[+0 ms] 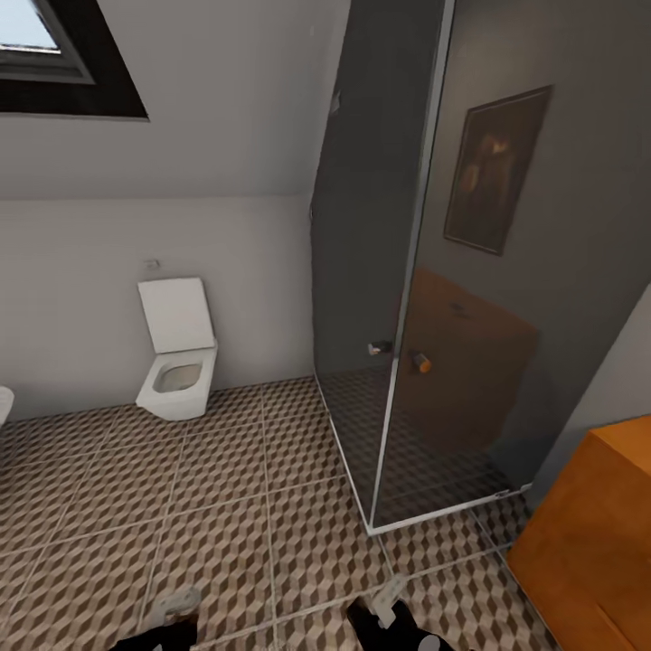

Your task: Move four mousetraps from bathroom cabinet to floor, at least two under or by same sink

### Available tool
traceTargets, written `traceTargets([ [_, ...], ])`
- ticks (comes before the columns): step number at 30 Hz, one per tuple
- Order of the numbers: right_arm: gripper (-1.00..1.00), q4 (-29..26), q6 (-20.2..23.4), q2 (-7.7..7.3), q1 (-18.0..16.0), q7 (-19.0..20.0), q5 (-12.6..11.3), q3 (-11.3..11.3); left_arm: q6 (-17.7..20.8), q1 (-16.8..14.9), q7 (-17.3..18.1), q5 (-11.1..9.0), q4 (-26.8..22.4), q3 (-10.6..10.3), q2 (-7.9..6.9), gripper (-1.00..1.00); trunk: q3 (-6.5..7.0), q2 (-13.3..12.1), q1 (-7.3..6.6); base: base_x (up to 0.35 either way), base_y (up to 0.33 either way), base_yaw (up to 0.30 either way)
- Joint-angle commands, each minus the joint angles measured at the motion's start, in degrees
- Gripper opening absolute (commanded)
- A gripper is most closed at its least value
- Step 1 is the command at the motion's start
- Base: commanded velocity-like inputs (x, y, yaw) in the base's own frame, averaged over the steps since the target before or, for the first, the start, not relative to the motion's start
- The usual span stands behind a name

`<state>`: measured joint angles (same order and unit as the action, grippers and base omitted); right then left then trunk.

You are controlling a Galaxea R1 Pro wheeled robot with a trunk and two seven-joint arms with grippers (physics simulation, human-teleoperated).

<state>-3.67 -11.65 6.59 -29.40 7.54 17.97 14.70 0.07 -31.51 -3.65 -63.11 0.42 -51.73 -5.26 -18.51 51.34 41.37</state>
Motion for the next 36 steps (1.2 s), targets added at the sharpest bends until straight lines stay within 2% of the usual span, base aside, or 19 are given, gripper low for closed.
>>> traceTargets([
  [1,-1.00,0.04,-0.15,0.00,-0.04,0.02,0.23,0.07,0.02,-0.04,-0.27,-0.26,0.02,-0.48,0.00,-1.00,-0.14,0.05,0.00,0.000,0.000,0.184],
  [18,-1.00,1.19,-0.13,-0.10,0.04,0.02,0.14,0.05,0.13,0.13,-0.22,-0.26,0.02,-0.48,0.35,-1.00,-1.42,0.05,0.00,0.000,0.000,0.184],
  [28,-1.00,3.35,0.16,-0.63,1.54,0.02,-0.35,-0.05,0.16,0.39,-0.23,-0.26,0.02,-0.48,0.41,-1.00,-2.20,0.05,0.00,0.000,0.000,0.171],
  [36,-1.00,7.89,0.64,-0.73,2.30,0.02,-0.24,-0.02,0.11,0.48,-0.30,-0.23,0.02,-0.48,0.26,-1.00,-2.84,0.05,0.00,0.000,0.000,0.166],
])
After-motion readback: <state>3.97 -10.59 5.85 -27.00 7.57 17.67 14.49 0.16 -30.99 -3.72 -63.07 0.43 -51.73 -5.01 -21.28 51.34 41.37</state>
